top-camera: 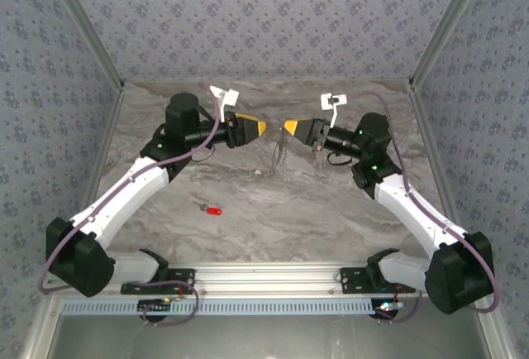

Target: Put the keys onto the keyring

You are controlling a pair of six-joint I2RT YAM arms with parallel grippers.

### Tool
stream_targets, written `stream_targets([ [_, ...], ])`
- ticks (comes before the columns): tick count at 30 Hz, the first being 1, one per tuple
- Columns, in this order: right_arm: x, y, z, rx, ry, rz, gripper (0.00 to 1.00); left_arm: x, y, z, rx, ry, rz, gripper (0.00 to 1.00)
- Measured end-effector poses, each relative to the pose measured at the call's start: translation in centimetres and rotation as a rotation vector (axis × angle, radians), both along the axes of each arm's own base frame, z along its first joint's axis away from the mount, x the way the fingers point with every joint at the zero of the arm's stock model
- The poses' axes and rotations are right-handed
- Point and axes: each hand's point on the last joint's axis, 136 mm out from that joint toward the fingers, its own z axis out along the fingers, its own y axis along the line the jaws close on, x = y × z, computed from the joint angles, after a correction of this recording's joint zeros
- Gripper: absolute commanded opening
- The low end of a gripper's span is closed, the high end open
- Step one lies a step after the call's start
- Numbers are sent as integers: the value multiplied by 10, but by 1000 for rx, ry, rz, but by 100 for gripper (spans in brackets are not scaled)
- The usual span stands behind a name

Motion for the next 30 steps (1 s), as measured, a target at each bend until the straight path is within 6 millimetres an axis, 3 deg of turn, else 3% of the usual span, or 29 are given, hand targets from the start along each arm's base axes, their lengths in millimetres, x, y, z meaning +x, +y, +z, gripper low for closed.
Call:
stream_targets([
  [10,-4,2,15,68,0,38,0,-18,-24,5,-30,-23,-104,48],
  [30,-5,2,20,114,6,62,0,-9,-30,23,-111,-65,-99,50],
])
